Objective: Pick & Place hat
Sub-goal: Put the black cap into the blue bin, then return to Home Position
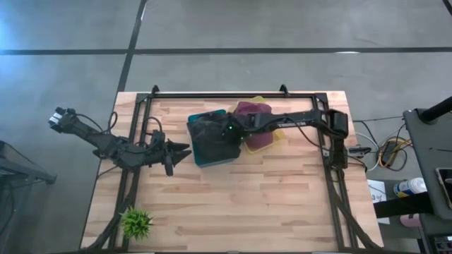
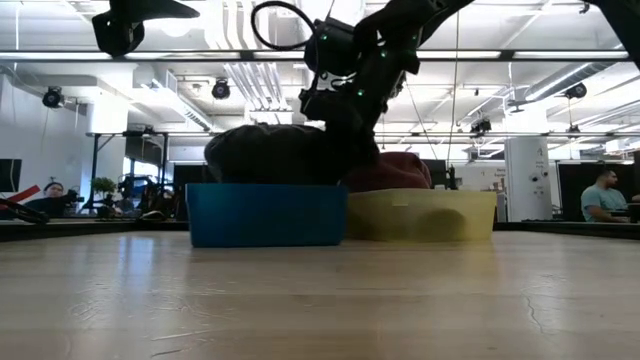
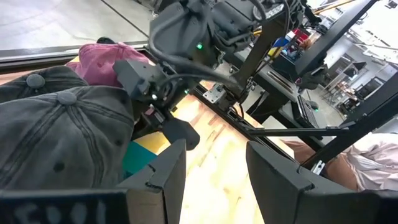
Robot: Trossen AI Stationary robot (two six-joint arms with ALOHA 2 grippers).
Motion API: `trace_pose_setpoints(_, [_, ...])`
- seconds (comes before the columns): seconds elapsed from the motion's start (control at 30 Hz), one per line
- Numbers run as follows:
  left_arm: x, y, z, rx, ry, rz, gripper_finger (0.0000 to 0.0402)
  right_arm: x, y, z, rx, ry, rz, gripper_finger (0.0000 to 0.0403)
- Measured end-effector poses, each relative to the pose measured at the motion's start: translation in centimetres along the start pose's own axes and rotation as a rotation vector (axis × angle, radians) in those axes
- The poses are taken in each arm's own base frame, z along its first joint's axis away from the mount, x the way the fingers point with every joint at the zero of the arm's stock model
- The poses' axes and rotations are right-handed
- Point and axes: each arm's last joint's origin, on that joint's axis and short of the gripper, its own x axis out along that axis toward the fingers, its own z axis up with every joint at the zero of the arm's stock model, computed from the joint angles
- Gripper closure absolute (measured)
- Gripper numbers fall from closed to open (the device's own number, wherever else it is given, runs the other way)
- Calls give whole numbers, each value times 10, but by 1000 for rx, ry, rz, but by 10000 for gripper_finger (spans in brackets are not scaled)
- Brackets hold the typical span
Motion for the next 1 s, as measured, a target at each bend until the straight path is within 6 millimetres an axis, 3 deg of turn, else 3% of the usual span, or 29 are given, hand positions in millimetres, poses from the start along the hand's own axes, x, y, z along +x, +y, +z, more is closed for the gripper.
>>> trace_pose_setpoints(0.23, [0, 0, 0, 1, 0, 0, 241, -14, 10, 4, -30, -68, -77, 324])
trace_pose_setpoints(0.4, [0, 0, 0, 0, -1, 0, 241, -5, 10, 1, -6, -56, -119, 326])
trace_pose_setpoints(0.67, [0, -1, 1, -12, -13, -9, 241, -10, 20, 0, -44, -94, -225, 326])
trace_pose_setpoints(1.0, [1, -4, 3, -36, -34, -30, 241, -61, 50, -3, -129, -177, -237, 349])
